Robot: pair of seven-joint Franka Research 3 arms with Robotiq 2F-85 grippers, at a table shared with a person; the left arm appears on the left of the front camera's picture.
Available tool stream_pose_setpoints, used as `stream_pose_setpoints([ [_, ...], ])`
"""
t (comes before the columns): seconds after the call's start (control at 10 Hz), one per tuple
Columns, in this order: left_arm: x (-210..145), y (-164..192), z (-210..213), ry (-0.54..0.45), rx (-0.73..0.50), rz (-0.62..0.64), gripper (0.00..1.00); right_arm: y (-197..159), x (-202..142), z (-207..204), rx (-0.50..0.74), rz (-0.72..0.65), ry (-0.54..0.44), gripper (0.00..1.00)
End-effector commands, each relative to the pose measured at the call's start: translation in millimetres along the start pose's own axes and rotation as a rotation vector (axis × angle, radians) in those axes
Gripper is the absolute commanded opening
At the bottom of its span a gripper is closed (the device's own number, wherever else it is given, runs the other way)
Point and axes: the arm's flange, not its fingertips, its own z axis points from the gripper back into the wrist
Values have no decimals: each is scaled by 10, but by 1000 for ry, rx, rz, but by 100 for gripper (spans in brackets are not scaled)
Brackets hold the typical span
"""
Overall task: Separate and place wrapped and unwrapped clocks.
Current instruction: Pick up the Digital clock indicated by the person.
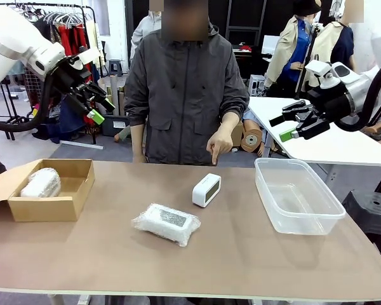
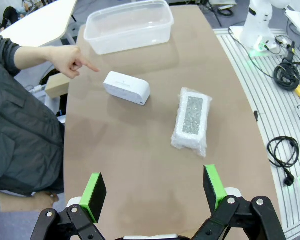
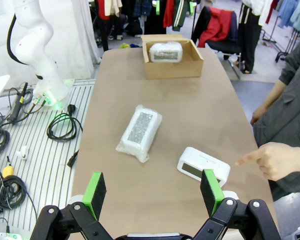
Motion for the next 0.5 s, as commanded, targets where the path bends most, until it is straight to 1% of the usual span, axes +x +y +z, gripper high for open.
stream_pose_setpoints([
  [0.0, -4, -7, 13, -7, -4, 0, 100, 2, 20, 5, 1, 5, -7, 100],
  [0.4, -4, -7, 13, -7, -4, 0, 100, 2, 20, 5, 1, 5, -7, 100],
])
